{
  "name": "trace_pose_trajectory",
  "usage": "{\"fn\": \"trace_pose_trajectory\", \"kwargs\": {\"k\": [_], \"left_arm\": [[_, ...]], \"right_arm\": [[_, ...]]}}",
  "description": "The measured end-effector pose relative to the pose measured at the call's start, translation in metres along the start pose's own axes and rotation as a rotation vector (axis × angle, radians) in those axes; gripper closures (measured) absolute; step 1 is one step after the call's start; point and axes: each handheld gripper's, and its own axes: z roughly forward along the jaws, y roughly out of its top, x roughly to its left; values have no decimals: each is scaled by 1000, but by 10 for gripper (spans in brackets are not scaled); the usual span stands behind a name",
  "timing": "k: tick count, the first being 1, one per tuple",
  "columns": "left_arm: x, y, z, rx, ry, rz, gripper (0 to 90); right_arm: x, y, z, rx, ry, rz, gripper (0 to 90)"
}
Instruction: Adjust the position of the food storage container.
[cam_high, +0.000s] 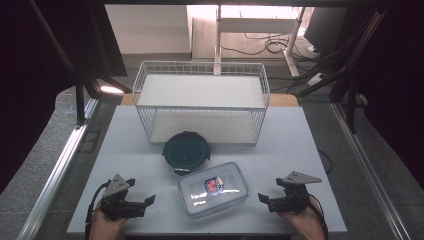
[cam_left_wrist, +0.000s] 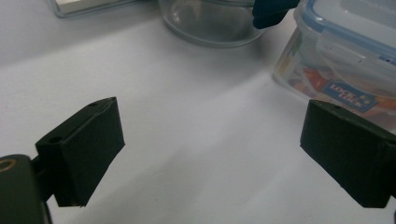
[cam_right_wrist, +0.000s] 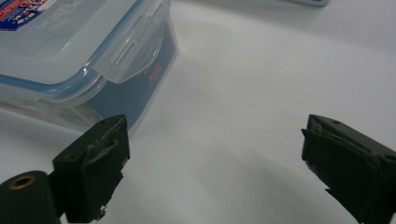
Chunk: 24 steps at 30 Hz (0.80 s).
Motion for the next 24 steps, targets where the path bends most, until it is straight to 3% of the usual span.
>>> {"fn": "trace_pose_trajectory", "kwargs": {"k": [6, 7, 11, 12, 15, 17, 19, 22, 23, 24], "left_arm": [[0, 0, 1, -4, -18, -15, 57], [0, 0, 1, -5, -21, -15, 52], [0, 0, 0, -17, -35, -23, 50], [0, 1, 0, -16, -35, -21, 53], [-2, 1, 1, -8, -28, -14, 64], [-5, 3, 1, -10, -34, -4, 137], [-10, 11, -2, -44, -61, 1, 224], [-16, 25, -2, -93, -124, -9, 401], [-16, 25, -2, -93, -124, -9, 466], [-22, 38, 3, -85, -129, 12, 534]], "right_arm": [[0, 1, 0, 7, 21, 8, 192], [1, 3, -2, 3, 33, -4, 247], [5, 8, -6, -12, 32, -35, 319], [8, 11, -8, -16, 33, -56, 399], [12, 14, -9, -16, 37, -71, 455], [17, 18, -9, -4, 16, -97, 517], [17, 17, -7, 11, 4, -100, 561], [15, 16, -6, 23, -5, -92, 579], [14, 16, -6, 21, -6, -90, 580], [14, 16, -7, 21, -6, -91, 578]]}}
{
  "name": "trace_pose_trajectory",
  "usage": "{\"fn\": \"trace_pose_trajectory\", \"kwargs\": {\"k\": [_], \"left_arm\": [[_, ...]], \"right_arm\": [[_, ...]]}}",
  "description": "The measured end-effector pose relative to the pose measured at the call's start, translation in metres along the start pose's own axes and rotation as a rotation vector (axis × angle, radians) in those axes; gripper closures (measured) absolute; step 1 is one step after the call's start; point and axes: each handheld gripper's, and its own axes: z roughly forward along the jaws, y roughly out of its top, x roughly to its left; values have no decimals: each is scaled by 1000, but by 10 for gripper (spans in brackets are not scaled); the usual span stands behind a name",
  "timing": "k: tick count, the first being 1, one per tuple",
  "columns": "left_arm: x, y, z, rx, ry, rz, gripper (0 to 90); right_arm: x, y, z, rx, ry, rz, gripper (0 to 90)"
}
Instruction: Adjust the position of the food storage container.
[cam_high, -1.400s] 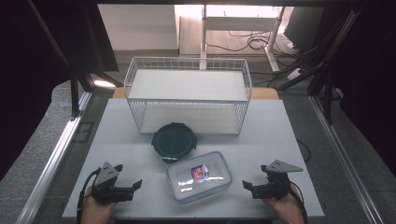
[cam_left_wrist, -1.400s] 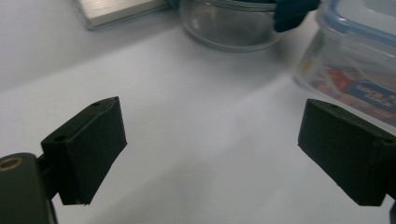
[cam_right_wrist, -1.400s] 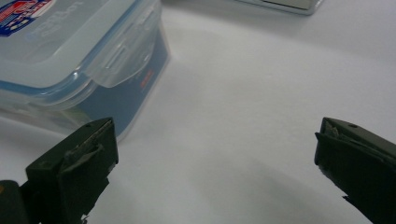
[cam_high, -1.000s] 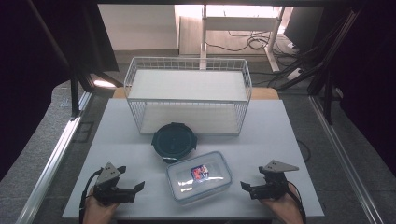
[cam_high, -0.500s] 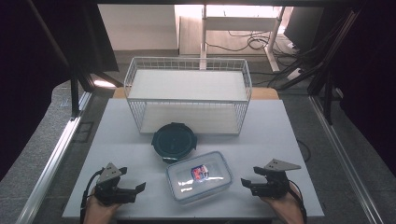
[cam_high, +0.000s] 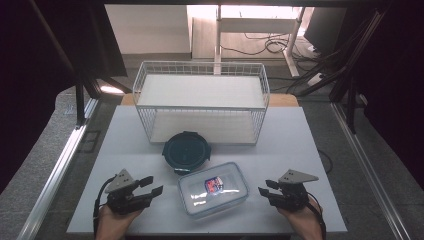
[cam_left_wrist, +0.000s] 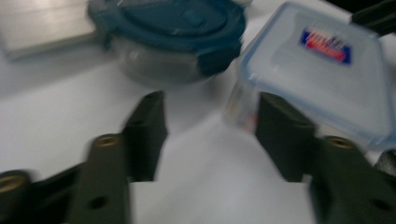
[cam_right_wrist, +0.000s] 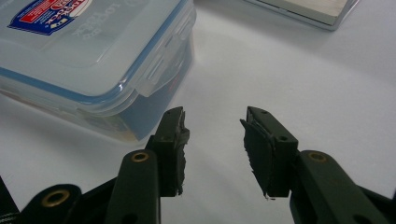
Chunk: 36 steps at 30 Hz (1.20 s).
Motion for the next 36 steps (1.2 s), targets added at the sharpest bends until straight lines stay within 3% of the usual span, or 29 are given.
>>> {"fn": "trace_pose_trajectory", "kwargs": {"k": [2, 3, 4, 5, 6, 8, 9, 10, 12, 13, 16, 17, 18, 21, 26, 32, 36], "left_arm": [[-3, 7, 4, 6, 2, 16, 651], [-6, 15, 8, 8, 2, 29, 651], [-9, 32, 19, 19, -28, 41, 764], [-9, 32, 19, 19, -28, 41, 798], [-11, 50, 34, 21, -61, 55, 843], [-12, 58, 42, 28, -69, 72, 891], [-14, 73, 60, 57, -81, 95, 900], [-14, 73, 60, 57, -81, 95, 900], [-16, 92, 86, 98, -93, 107, 900], [-16, 92, 86, 98, -93, 107, 900], [-18, 107, 113, 128, -100, 123, 900], [-21, 114, 131, 162, -89, 141, 900], [-21, 114, 131, 162, -89, 141, 900], [-25, 124, 161, 235, -67, 161, 900], [-27, 129, 184, 305, -19, 178, 900], [-25, 130, 186, 298, -11, 174, 900], [-21, 130, 186, 291, -1, 150, 900]], "right_arm": [[0, 0, 0, -1, 0, -2, 568], [0, -1, 0, -4, -3, -7, 555], [0, -2, 1, 1, -7, -14, 522], [0, -2, 1, 1, -7, -14, 522], [-1, -3, 2, 0, -9, -18, 505], [-1, -4, 2, -1, -10, -17, 499], [-3, -4, 1, -4, -13, -21, 479], [-3, -4, 1, -4, -13, -21, 479], [-5, -5, 1, -13, -8, -15, 470], [-5, -5, 1, -13, -8, -15, 470], [-6, -7, 2, -8, -1, -3, 457], [-6, -7, 2, -5, 0, -7, 455], [-6, -7, 2, -5, 0, -7, 455], [-5, -7, 4, 2, 10, -19, 444], [-6, -9, 5, 10, 18, -19, 437], [-6, -9, 6, 21, 28, -20, 431], [-4, -9, 7, 36, 33, -29, 425]]}}
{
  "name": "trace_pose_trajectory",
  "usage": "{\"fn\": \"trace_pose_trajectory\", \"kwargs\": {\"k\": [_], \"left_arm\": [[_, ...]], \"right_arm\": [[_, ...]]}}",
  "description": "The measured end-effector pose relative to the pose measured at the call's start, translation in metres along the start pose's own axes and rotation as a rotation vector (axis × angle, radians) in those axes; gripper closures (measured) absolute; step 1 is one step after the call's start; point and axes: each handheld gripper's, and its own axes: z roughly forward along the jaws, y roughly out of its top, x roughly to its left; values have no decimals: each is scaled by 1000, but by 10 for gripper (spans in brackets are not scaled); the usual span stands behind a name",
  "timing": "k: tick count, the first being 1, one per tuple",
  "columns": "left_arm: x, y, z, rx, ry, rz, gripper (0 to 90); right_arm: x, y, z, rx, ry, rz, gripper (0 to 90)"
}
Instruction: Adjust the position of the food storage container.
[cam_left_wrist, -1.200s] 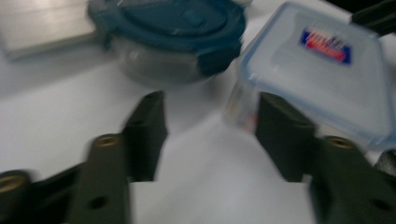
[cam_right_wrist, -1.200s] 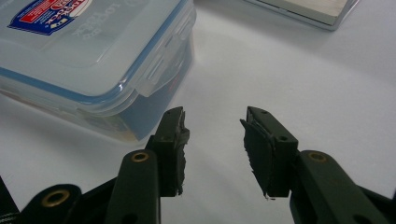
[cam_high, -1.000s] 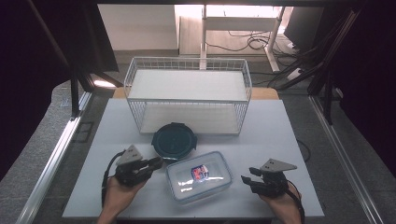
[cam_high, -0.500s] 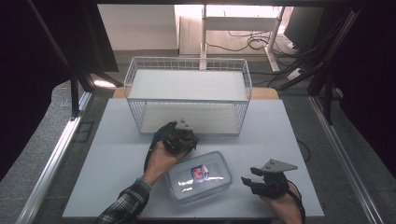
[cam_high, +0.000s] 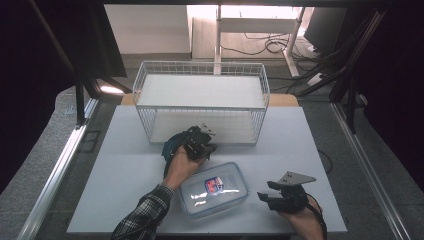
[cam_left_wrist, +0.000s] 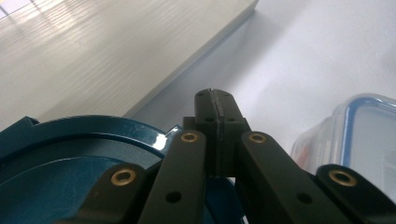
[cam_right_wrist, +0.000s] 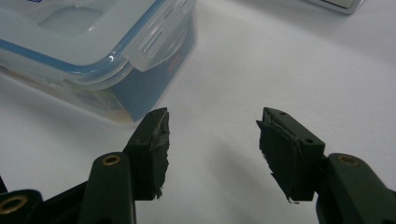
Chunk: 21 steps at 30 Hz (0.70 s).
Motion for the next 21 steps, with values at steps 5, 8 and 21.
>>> {"fn": "trace_pose_trajectory", "kwargs": {"k": [5, 8, 21], "left_arm": [[4, -1, -1, 1, 32, -5, 900], [14, -7, -6, -12, 68, -50, 900], [53, -39, -44, -85, 102, -183, 900]], "right_arm": [[0, -1, 0, 9, 4, 2, 419], [0, -1, 0, 16, 6, 2, 414], [0, -3, 1, 36, 9, 8, 411]]}}
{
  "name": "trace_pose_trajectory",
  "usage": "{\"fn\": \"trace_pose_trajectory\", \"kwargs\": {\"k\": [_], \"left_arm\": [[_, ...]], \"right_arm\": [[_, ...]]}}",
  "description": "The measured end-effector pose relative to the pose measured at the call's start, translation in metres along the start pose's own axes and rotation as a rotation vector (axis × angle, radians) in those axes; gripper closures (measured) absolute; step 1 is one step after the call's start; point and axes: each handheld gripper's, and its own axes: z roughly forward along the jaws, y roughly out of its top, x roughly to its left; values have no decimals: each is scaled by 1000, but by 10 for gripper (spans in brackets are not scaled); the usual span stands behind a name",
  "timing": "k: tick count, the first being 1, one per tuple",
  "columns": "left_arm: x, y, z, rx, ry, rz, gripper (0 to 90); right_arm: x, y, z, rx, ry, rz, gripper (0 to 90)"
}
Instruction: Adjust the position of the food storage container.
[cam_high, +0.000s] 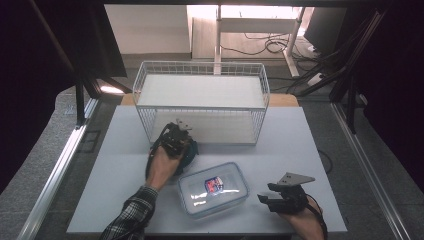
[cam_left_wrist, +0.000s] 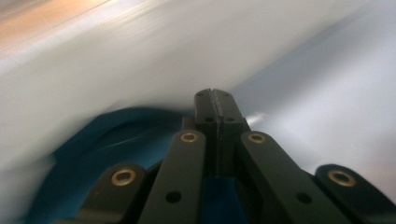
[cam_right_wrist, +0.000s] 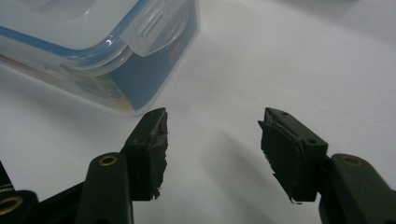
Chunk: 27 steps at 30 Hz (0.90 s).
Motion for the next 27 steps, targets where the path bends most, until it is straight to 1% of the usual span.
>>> {"fn": "trace_pose_trajectory", "kwargs": {"k": [1, 2, 3, 4, 5, 6, 7, 8, 9, 10, 11, 12, 13, 14, 15, 16, 17, 18, 20, 22, 23, 24, 26, 27], "left_arm": [[4, -3, -3, 3, -25, -23, 900], [1, -7, -6, -8, 9, 29, 900], [-3, -9, -7, -15, -19, 32, 900], [-3, -9, -7, -15, -19, 32, 900], [-8, -4, -4, -13, -23, 48, 900], [-10, 0, -3, -27, -42, 43, 900], [-10, 0, -3, -27, -42, 43, 900], [-12, 4, -1, -43, -59, 34, 900], [-15, 9, 1, -45, -78, 32, 900], [-22, 18, 10, -12, -72, 61, 900], [-22, 18, 10, -12, -72, 61, 900], [-27, 23, 24, 61, -41, 77, 900], [-28, 23, 30, 92, -15, 87, 900], [-26, 23, 35, 107, -6, 87, 900], [-26, 23, 35, 107, -6, 87, 900], [-25, 24, 38, 112, -24, 61, 900], [-25, 24, 38, 112, -24, 61, 900], [-26, 23, 38, 114, -16, 74, 900], [-26, 23, 37, 117, -19, 67, 900], [-27, 22, 36, 119, -3, 89, 900], [-28, 20, 34, 116, 22, 113, 900], [-27, 19, 33, 116, 31, 120, 900], [-24, 15, 29, 108, 42, 114, 900], [-21, 13, 26, 109, 38, 108, 900]], "right_arm": [[0, 0, 1, -1, 3, 1, 411], [0, 0, 1, 2, 6, 2, 410], [-1, 0, 3, 5, 7, 7, 408], [-2, 0, 4, 9, 6, 10, 408], [-2, 1, 5, 12, 4, 11, 407], [-1, 1, 5, 10, 2, 8, 406], [-1, 1, 5, 10, 2, 8, 406], [-1, 2, 6, 11, 1, 1, 404], [0, 3, 6, 11, 2, -1, 402], [1, 3, 7, 14, 6, -11, 400], [1, 3, 7, 14, 6, -11, 400], [0, 3, 8, 19, 12, -9, 398], [-1, 3, 8, 19, 13, -10, 397], [-1, 3, 8, 19, 14, -10, 397], [-1, 3, 8, 19, 14, -10, 397], [-1, 3, 6, 14, 15, -9, 393], [-1, 3, 6, 14, 15, -9, 393], [-1, 2, 6, 13, 14, -9, 393], [-2, 2, 6, 10, 14, -8, 391], [-2, 2, 6, 17, 12, -10, 389], [-1, 2, 6, 17, 12, -15, 388], [-1, 2, 5, 15, 10, -17, 387], [-1, 1, 5, 13, 11, -16, 387], [-2, 1, 5, 14, 12, -11, 386]]}}
